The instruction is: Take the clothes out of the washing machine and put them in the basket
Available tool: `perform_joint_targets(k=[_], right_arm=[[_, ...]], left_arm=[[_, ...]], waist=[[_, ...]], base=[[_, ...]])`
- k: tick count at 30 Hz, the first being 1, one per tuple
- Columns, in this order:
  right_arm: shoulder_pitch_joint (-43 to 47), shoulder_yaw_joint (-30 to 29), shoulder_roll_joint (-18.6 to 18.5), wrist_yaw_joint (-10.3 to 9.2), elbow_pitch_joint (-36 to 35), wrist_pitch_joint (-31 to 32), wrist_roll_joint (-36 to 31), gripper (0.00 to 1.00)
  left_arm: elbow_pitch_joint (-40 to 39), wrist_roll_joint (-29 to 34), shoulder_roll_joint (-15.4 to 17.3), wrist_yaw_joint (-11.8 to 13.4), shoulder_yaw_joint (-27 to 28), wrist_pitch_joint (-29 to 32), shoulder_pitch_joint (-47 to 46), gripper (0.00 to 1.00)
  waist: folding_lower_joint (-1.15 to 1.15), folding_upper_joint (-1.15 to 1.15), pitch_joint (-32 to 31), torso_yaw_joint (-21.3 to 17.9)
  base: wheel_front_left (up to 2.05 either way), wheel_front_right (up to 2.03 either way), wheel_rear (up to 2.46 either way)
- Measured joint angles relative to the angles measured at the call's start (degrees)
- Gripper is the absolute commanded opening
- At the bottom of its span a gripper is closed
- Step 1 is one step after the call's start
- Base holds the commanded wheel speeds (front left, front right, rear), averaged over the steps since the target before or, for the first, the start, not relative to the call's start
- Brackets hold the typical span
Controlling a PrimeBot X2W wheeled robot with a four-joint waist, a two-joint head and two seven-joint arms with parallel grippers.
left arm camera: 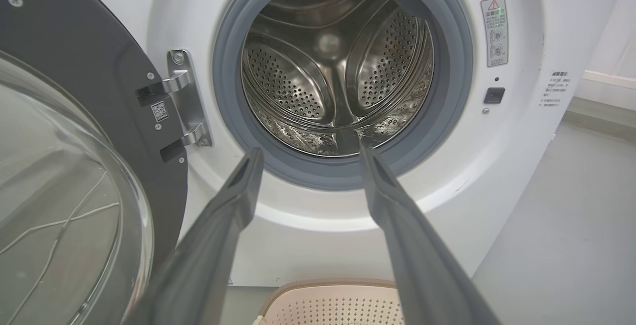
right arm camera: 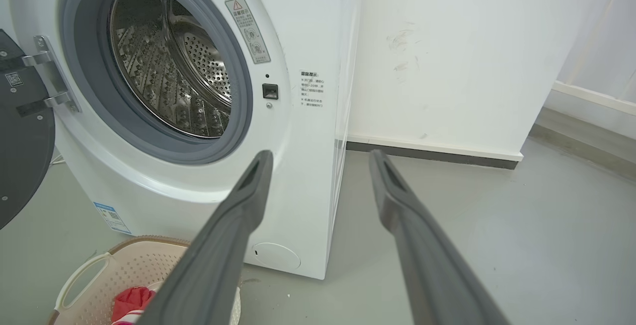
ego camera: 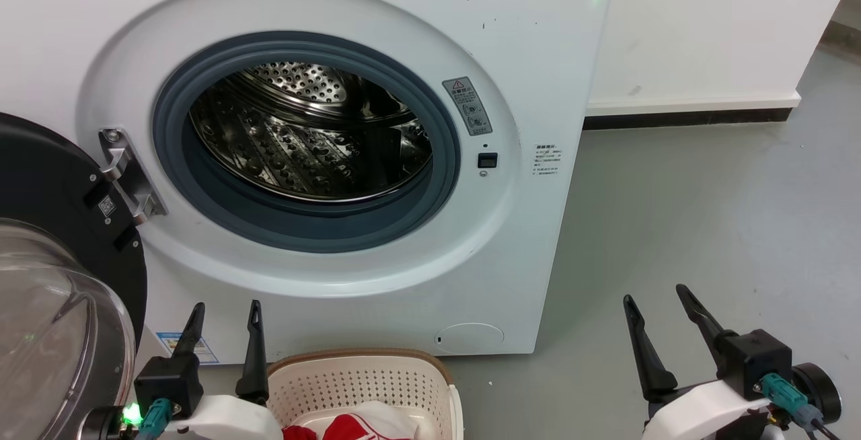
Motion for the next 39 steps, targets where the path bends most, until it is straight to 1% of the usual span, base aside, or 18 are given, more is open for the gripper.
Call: perform_joint_targets(k=[8, 20, 21, 25, 39], right_arm=[[0.34, 0.27, 0.0, 0.0, -0.4, 0.26, -0.09, 1.0], [0.65, 0.45, 0.0, -0.01, -0.4, 0.25, 0.31, 1.0], [0.68, 0.45, 0.0, 0.0, -0.3, 0.24, 0.38, 0.0], [1.62, 0.65, 0.0, 0.0, 1.41, 0.25, 0.78, 0.0], [0.62, 0.07, -0.75, 0.0, 3.87, 0.6, 18.45, 0.0]], left_arm=[[0.71, -0.53, -0.43, -0.04, -0.45, -0.68, -0.02, 1.0], [0.65, -0.74, 0.16, 0.09, -0.48, -0.93, -0.29, 1.0], [0.68, -0.73, 0.19, 0.15, -0.51, -0.92, -0.24, 0.0], [2.43, -1.25, -0.78, -0.02, -0.73, -0.7, 1.1, 0.0], [4.27, -15.15, -2.77, -2.9, 1.94, 2.16, 0.07, 0.0]], waist=[[0.0, 0.0, -0.22, 0.22], [0.0, 0.0, -0.05, 0.37], [0.0, 0.0, -0.07, 0.38], [0.0, 0.0, -0.03, 0.39], [0.01, 0.0, 0.43, 0.56]], base=[[0.0, 0.0, 0.0], [0.0, 0.0, 0.0], [0.0, 0.0, 0.0], [0.0, 0.0, 0.0], [0.0, 0.0, 0.0]])
